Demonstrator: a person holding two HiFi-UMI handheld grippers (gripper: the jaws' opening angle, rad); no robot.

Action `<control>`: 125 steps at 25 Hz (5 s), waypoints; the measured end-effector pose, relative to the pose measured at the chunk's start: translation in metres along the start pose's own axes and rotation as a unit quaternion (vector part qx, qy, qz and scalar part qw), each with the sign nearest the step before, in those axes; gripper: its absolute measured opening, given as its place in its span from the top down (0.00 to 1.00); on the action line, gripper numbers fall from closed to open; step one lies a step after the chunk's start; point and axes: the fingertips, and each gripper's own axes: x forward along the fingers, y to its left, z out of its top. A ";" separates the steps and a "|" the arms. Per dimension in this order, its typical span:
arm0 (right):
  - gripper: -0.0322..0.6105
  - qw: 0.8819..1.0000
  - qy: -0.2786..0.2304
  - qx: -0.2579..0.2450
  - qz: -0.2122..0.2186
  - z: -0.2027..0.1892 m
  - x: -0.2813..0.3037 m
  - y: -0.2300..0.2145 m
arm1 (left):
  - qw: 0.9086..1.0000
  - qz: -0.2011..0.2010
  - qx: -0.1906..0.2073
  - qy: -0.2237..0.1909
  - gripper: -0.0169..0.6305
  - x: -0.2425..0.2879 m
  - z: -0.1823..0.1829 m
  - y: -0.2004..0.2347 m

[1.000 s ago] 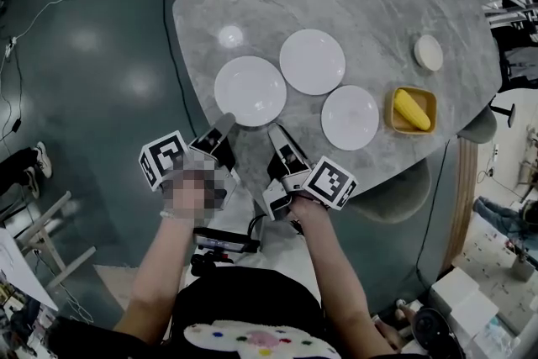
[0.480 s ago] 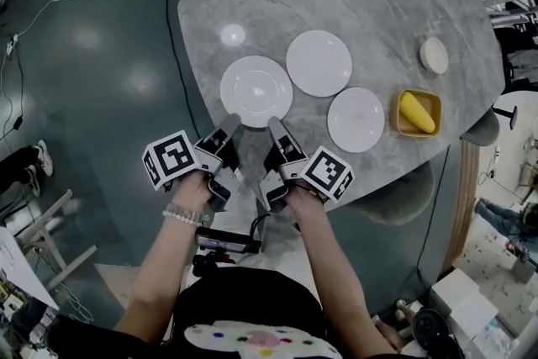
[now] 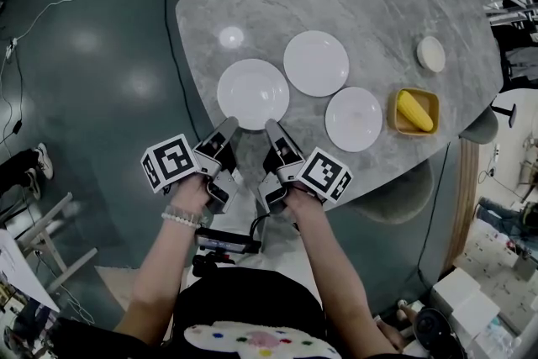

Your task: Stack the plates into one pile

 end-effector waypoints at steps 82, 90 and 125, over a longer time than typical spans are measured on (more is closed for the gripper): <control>0.82 0.990 -0.130 0.054 -0.008 0.089 -0.014 -0.005 | 0.992 -0.008 0.112 0.060 0.73 0.140 0.015 -0.055; 0.82 0.990 -0.129 0.053 -0.003 0.089 -0.026 -0.003 | 0.993 -0.002 0.097 0.062 0.71 0.128 0.002 -0.055; 0.78 0.986 -0.161 0.029 0.013 0.088 -0.147 -0.018 | 0.984 -0.001 0.107 0.145 0.68 0.114 -0.107 -0.050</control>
